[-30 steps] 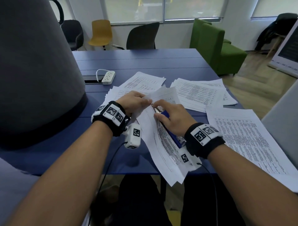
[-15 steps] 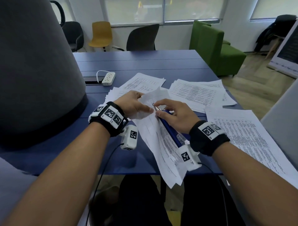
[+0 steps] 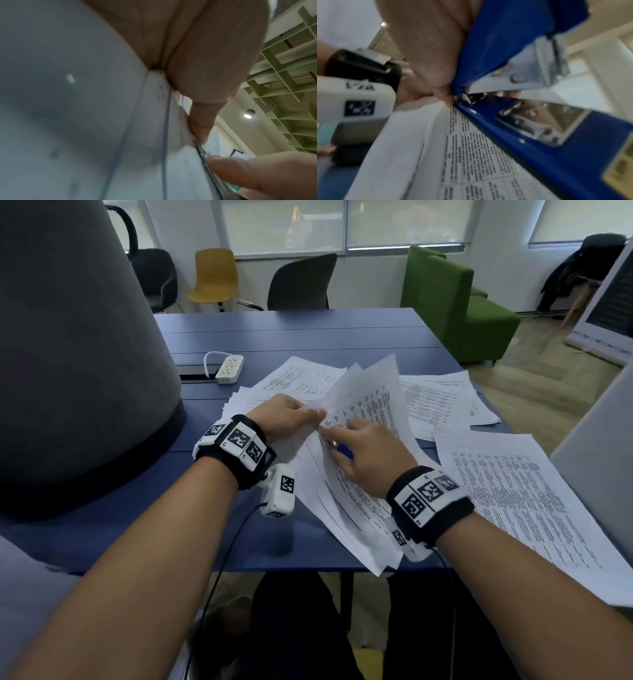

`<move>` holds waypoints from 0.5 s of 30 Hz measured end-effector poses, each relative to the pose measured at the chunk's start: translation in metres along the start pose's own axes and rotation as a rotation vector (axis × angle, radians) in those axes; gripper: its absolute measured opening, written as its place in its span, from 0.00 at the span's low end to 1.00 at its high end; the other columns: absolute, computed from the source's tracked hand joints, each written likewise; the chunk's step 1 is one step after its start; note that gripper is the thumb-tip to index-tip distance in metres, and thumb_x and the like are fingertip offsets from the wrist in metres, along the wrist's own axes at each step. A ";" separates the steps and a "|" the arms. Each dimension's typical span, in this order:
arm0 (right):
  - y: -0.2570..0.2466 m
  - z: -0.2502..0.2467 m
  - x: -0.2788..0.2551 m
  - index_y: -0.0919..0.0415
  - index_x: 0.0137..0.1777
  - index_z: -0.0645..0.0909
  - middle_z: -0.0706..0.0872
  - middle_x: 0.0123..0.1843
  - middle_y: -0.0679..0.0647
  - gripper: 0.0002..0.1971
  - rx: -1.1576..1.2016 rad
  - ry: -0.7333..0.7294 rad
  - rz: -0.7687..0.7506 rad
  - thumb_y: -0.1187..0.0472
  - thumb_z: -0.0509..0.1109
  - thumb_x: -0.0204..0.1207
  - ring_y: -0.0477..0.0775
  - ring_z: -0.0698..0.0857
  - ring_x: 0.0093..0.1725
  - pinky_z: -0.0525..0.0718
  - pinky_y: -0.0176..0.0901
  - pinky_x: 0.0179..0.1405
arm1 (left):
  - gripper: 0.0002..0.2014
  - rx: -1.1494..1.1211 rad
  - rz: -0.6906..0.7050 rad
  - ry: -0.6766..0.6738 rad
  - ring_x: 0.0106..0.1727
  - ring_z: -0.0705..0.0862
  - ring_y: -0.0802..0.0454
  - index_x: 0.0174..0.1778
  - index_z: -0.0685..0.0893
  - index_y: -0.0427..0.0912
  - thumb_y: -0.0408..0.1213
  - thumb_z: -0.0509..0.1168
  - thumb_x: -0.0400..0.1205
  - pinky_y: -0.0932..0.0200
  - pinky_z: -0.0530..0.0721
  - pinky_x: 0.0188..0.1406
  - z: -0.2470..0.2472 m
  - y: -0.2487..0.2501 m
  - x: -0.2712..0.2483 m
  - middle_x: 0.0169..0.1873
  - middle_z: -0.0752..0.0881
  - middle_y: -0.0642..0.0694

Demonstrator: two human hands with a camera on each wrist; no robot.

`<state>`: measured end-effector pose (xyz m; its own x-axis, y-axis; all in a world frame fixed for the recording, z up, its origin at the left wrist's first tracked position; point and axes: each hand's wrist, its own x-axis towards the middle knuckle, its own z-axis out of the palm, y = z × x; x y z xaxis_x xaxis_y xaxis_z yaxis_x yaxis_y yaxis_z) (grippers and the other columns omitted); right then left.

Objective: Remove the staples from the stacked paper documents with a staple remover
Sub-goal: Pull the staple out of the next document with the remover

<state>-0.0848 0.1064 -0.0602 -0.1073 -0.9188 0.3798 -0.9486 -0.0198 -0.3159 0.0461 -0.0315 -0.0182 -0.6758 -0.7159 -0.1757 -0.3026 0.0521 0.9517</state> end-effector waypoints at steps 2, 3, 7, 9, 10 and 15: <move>-0.005 -0.001 -0.002 0.46 0.66 0.81 0.80 0.46 0.52 0.15 -0.116 0.008 0.016 0.50 0.63 0.82 0.61 0.83 0.41 0.85 0.53 0.37 | 0.21 0.089 0.001 0.045 0.39 0.93 0.41 0.42 0.89 0.31 0.49 0.78 0.76 0.51 0.93 0.45 -0.002 -0.008 0.012 0.39 0.93 0.38; -0.007 -0.001 -0.003 0.46 0.67 0.80 0.80 0.47 0.53 0.15 -0.155 0.012 0.017 0.50 0.64 0.82 0.62 0.83 0.40 0.85 0.52 0.36 | 0.23 0.116 0.022 0.080 0.41 0.92 0.38 0.40 0.90 0.33 0.54 0.78 0.70 0.44 0.92 0.50 -0.004 -0.014 0.016 0.41 0.93 0.37; -0.009 -0.003 -0.006 0.45 0.69 0.78 0.79 0.49 0.54 0.16 -0.169 -0.007 0.042 0.51 0.64 0.83 0.64 0.83 0.41 0.85 0.54 0.37 | 0.24 0.122 0.057 0.128 0.46 0.93 0.38 0.45 0.92 0.36 0.56 0.75 0.68 0.36 0.91 0.56 -0.002 -0.026 0.019 0.45 0.94 0.34; -0.004 -0.003 -0.005 0.43 0.70 0.78 0.80 0.49 0.52 0.16 -0.115 -0.021 0.081 0.50 0.64 0.83 0.62 0.83 0.43 0.86 0.54 0.40 | 0.23 0.133 0.059 0.130 0.38 0.90 0.44 0.46 0.92 0.35 0.54 0.75 0.73 0.50 0.88 0.47 -0.001 -0.024 0.015 0.42 0.93 0.34; 0.001 -0.001 -0.005 0.42 0.70 0.78 0.80 0.48 0.51 0.17 -0.063 -0.018 0.102 0.49 0.65 0.82 0.60 0.83 0.43 0.86 0.54 0.42 | 0.22 0.143 0.052 0.127 0.35 0.87 0.46 0.46 0.91 0.34 0.53 0.75 0.76 0.52 0.86 0.40 -0.001 -0.023 0.013 0.39 0.92 0.36; 0.020 0.002 -0.007 0.46 0.73 0.82 0.90 0.58 0.52 0.20 0.174 0.016 0.188 0.51 0.70 0.81 0.51 0.87 0.57 0.81 0.41 0.64 | 0.13 0.333 -0.004 0.123 0.32 0.88 0.56 0.38 0.91 0.44 0.48 0.74 0.83 0.65 0.82 0.31 -0.009 -0.031 0.018 0.30 0.90 0.52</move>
<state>-0.1026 0.1115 -0.0711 -0.2827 -0.9064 0.3138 -0.8462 0.0816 -0.5266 0.0499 -0.0522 -0.0481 -0.5940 -0.7942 -0.1280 -0.5211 0.2586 0.8134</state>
